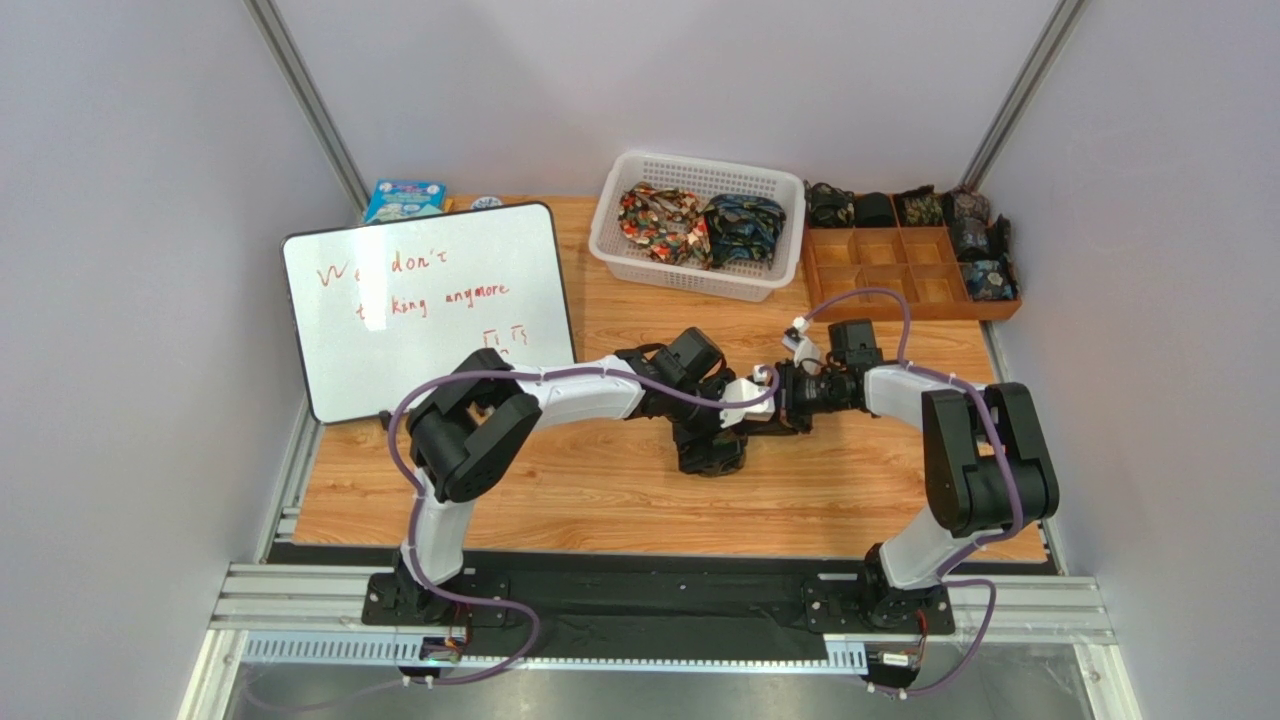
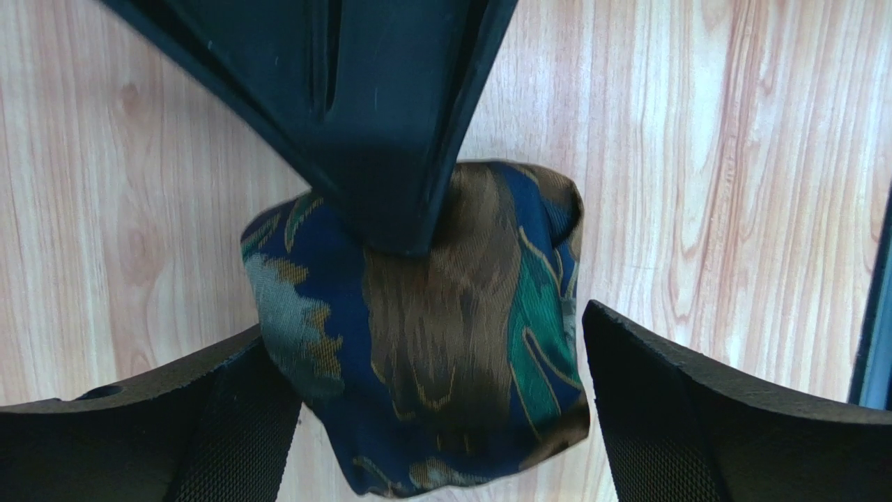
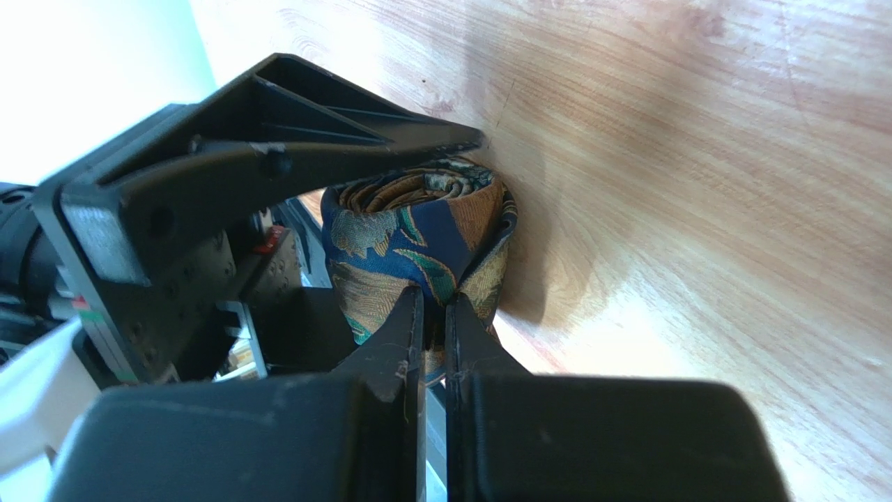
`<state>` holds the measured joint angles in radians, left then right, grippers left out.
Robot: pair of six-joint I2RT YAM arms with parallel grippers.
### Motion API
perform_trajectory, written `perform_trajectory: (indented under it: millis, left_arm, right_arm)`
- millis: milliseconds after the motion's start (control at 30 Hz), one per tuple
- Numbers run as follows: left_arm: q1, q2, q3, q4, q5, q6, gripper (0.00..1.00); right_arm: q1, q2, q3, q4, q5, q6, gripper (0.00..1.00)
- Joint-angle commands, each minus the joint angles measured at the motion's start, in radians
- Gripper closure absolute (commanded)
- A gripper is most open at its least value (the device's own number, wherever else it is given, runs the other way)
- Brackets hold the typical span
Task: Roll the ties
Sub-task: Pick up the tie at the center of the board.
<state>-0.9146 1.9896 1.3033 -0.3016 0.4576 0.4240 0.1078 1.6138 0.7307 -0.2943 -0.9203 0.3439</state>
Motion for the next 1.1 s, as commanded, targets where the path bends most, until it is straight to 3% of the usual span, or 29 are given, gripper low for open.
perform_trajectory:
  millis: [0, 133, 233, 267, 367, 433, 500, 533, 567, 600, 633, 867, 1067]
  left_arm:
    - [-0.012, 0.041, 0.045, -0.045, -0.02, 0.024, 0.05]
    - [-0.013, 0.052, 0.031, -0.065, -0.025, 0.039, 0.23]
    - [-0.018, 0.044, 0.007, -0.048, -0.048, 0.042, 0.44]
    - [-0.021, 0.037, 0.001, -0.042, -0.063, 0.048, 0.6]
    - [-0.03, 0.022, -0.029, -0.016, -0.085, 0.058, 0.84]
    - [-0.03, 0.018, -0.03, -0.014, -0.086, 0.056, 0.88]
    - [-0.03, 0.003, -0.019, -0.017, -0.074, 0.045, 0.73]
    - [-0.03, -0.008, -0.016, -0.024, -0.066, 0.044, 0.6]
    - [-0.029, -0.04, -0.013, -0.025, -0.054, 0.039, 0.39]
    - [-0.027, -0.061, -0.01, -0.025, -0.045, 0.032, 0.31]
    - [-0.023, -0.084, -0.007, -0.033, -0.039, 0.026, 0.03]
    - [0.085, -0.297, 0.129, -0.264, 0.036, -0.045, 0.0]
    - [0.151, -0.44, 0.136, -0.39, -0.054, -0.065, 0.0]
  right_arm:
    - [0.006, -0.025, 0.027, 0.037, 0.011, 0.02, 1.0]
    - [0.006, -0.02, 0.032, 0.043, 0.009, 0.029, 1.0]
    - [0.006, -0.02, 0.036, 0.043, 0.011, 0.038, 1.0]
    - [0.006, -0.02, 0.041, 0.043, 0.011, 0.038, 1.0]
    - [0.006, -0.018, 0.055, 0.044, 0.014, 0.05, 1.0]
    - [0.006, -0.02, 0.065, 0.041, 0.017, 0.056, 1.0]
    - [0.006, -0.029, 0.087, 0.031, 0.026, 0.058, 1.0]
    - [0.006, -0.031, 0.093, 0.023, 0.031, 0.055, 1.0]
    - [0.004, -0.035, 0.102, 0.014, 0.038, 0.044, 1.0]
    - [0.004, -0.043, 0.119, -0.015, 0.044, 0.038, 1.0]
    - [0.0, -0.051, 0.13, -0.035, 0.052, 0.026, 1.0]
    - [-0.14, -0.114, 0.298, -0.346, 0.194, -0.16, 1.0]
    - [-0.318, -0.097, 0.58, -0.474, 0.368, -0.266, 1.0]
